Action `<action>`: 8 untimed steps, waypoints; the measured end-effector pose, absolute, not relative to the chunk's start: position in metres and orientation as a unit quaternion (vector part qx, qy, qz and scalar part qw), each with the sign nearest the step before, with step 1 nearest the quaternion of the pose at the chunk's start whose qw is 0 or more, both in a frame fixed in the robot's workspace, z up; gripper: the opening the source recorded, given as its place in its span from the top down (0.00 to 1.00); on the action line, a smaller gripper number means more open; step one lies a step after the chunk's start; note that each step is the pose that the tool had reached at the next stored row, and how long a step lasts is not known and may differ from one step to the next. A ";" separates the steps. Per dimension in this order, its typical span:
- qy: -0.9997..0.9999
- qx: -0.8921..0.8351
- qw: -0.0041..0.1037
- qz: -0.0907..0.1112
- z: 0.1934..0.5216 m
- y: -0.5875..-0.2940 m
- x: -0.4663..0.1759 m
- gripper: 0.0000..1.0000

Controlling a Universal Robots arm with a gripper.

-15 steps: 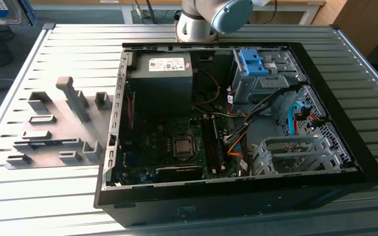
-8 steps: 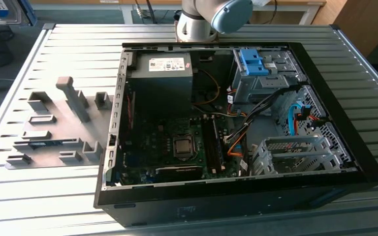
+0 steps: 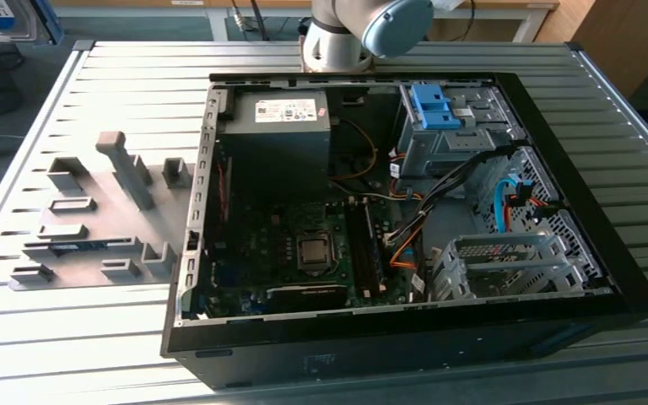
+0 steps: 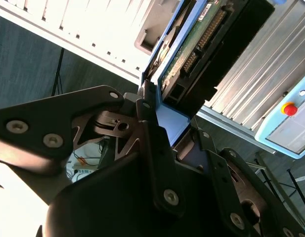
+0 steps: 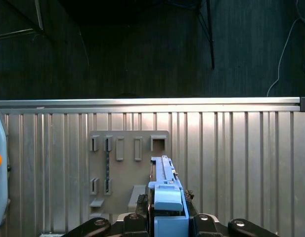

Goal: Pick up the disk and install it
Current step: 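Pick up the disk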

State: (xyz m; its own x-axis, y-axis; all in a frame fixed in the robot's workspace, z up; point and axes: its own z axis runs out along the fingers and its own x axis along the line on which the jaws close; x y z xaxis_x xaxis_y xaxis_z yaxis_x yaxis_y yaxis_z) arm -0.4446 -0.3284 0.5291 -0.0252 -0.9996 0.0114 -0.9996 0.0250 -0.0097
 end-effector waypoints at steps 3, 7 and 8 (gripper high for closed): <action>-0.716 0.698 0.001 0.007 0.530 -0.328 -0.438 0.63; -0.716 0.698 0.001 0.007 0.536 -0.328 -0.436 0.63; -0.716 0.698 0.001 0.007 0.536 -0.328 -0.436 0.63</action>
State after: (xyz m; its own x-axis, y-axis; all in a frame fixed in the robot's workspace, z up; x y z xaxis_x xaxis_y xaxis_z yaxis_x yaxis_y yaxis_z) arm -0.4358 -0.3285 0.5358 -0.0253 -0.9996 0.0114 -0.9997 0.0252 -0.0076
